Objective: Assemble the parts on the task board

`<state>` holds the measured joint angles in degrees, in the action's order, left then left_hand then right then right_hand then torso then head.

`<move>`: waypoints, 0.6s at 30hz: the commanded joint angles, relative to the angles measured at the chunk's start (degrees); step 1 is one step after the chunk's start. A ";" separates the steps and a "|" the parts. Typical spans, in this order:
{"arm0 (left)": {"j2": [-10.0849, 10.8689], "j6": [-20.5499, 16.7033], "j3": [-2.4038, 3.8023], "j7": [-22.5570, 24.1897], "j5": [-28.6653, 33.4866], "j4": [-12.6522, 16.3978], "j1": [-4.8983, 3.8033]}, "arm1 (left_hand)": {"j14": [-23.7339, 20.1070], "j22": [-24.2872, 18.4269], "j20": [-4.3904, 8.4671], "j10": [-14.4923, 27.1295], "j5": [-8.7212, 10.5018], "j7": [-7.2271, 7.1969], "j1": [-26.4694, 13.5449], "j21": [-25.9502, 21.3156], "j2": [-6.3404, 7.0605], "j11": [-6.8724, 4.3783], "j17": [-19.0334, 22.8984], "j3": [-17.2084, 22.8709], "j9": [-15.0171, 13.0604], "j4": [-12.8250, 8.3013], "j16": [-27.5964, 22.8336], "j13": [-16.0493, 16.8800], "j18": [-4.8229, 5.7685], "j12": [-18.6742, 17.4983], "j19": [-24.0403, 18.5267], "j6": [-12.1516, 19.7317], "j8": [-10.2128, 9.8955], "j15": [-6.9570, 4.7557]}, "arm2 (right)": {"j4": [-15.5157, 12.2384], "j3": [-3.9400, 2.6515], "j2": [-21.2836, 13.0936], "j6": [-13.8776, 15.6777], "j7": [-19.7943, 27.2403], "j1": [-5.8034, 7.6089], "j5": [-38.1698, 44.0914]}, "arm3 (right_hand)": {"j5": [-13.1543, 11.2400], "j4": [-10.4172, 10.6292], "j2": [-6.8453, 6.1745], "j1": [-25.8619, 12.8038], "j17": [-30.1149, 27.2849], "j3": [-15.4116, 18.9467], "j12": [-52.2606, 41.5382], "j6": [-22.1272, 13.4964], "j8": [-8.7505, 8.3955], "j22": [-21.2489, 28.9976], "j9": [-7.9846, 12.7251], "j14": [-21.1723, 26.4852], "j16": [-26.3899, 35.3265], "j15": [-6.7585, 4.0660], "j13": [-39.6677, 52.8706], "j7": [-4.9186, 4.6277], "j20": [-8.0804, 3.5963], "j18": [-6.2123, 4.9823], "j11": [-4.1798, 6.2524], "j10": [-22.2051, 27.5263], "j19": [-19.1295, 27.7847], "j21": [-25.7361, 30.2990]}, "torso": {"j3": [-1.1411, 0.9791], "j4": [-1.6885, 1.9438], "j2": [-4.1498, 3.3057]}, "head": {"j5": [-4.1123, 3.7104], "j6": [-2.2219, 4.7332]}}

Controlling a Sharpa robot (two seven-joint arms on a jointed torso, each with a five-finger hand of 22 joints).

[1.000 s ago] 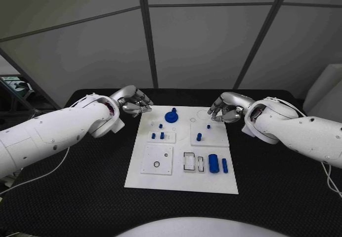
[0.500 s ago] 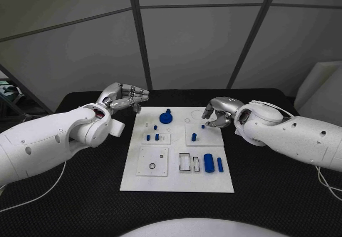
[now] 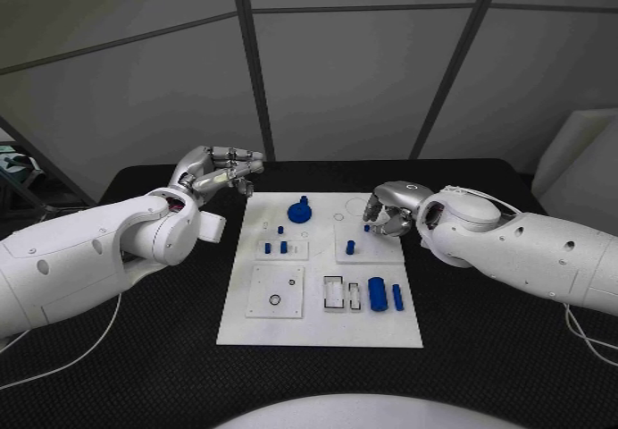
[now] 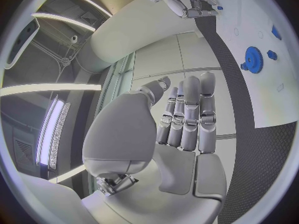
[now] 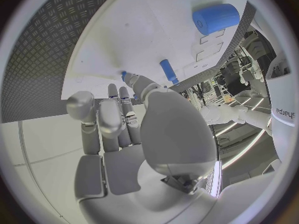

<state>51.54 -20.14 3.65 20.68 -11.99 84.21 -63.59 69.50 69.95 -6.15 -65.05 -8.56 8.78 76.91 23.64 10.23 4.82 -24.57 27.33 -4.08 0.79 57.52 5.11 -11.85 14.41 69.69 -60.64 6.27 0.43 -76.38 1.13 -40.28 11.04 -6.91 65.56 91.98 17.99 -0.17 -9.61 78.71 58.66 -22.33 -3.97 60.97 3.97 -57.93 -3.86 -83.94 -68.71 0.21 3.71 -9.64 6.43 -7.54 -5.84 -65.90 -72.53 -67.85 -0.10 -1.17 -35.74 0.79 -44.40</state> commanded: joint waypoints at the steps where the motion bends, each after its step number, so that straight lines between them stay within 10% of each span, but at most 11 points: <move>1: 0.03 -0.32 0.06 2.01 2.45 0.23 -0.06 | -0.27 -0.14 -0.04 -0.40 0.17 0.10 -0.10 -0.17 -0.43 0.10 0.11 -0.39 0.03 0.02 -0.37 0.07 1.35 0.25 -0.29 -0.50 -0.01 0.04 | 0.21 0.01 0.39 -1.75 -0.62 -0.09 1.00 | -0.50 -0.10 0.55 0.52 0.85 -0.68 -0.46 0.06 -0.01 -1.15 -0.10 -2.29 -0.91 0.33 0.09 -0.10 0.04 1.09 0.13 -0.40 -0.57 -0.91 | -0.02 -0.03 0.00 | 0.03 -0.13; 18: -0.08 -0.09 0.06 1.79 2.59 -0.15 -0.06 | -0.33 -0.37 -0.02 -0.38 0.16 0.12 0.07 -0.41 -0.62 0.09 0.26 -0.48 0.03 -0.08 -0.54 0.11 1.36 0.39 -0.27 -0.59 0.03 0.01 | 1.49 0.08 1.94 -3.15 -1.20 -1.53 1.86 | -2.67 -0.77 2.10 1.32 3.08 -3.37 -1.77 2.40 0.57 -5.37 -0.36 -2.03 -3.87 -0.36 0.41 0.80 -0.41 1.69 1.19 -4.13 -1.67 -4.39 | -0.04 -0.03 -0.03 | 0.29 -0.55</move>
<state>51.50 -20.25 3.65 21.51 -9.91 84.10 -63.58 69.50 69.63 -6.15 -65.05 -8.56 8.90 76.91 23.42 10.24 4.82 -24.40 27.17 -4.08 0.63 57.37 5.15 -11.85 14.58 69.69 -60.92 6.27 0.43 -74.91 0.82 -38.47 9.82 -7.57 64.56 93.16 15.57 -0.88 -8.20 80.06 61.71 -25.38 -5.47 63.09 4.27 -63.17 -4.16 -83.94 -72.25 0.21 3.99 -8.82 5.98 -6.65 -4.68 -69.74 -73.81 -72.07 -0.14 -1.19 -35.73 1.03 -44.92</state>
